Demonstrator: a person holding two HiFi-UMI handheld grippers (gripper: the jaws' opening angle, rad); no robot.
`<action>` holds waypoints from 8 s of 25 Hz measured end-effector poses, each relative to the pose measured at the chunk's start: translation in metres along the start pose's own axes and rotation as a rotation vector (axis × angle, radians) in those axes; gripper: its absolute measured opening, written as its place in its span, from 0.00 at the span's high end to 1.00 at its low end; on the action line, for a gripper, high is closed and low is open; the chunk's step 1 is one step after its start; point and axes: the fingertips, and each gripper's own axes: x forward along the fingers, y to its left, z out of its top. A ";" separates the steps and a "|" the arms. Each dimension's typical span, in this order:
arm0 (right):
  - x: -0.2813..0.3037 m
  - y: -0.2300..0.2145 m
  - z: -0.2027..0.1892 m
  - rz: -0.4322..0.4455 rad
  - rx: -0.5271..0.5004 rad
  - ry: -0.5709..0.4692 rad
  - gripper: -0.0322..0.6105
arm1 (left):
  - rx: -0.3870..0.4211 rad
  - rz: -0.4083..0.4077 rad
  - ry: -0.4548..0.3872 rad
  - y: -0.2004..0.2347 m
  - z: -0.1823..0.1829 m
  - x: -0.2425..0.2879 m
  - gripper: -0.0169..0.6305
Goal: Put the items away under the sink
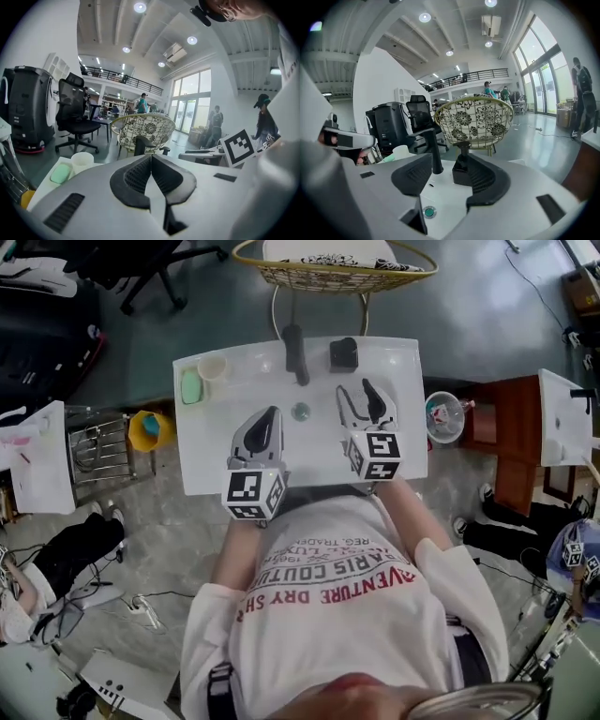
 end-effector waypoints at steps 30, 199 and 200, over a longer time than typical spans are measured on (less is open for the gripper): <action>0.161 -0.056 -0.078 -0.156 -0.029 0.137 0.37 | -0.119 0.065 0.189 0.039 -0.092 0.085 0.94; 0.155 0.138 -0.469 -0.158 -0.124 0.005 0.37 | -0.050 0.211 -0.037 0.153 -0.573 -0.126 0.94; 0.155 0.139 -0.469 -0.164 -0.131 0.004 0.37 | -0.049 0.210 -0.036 0.153 -0.573 -0.126 0.94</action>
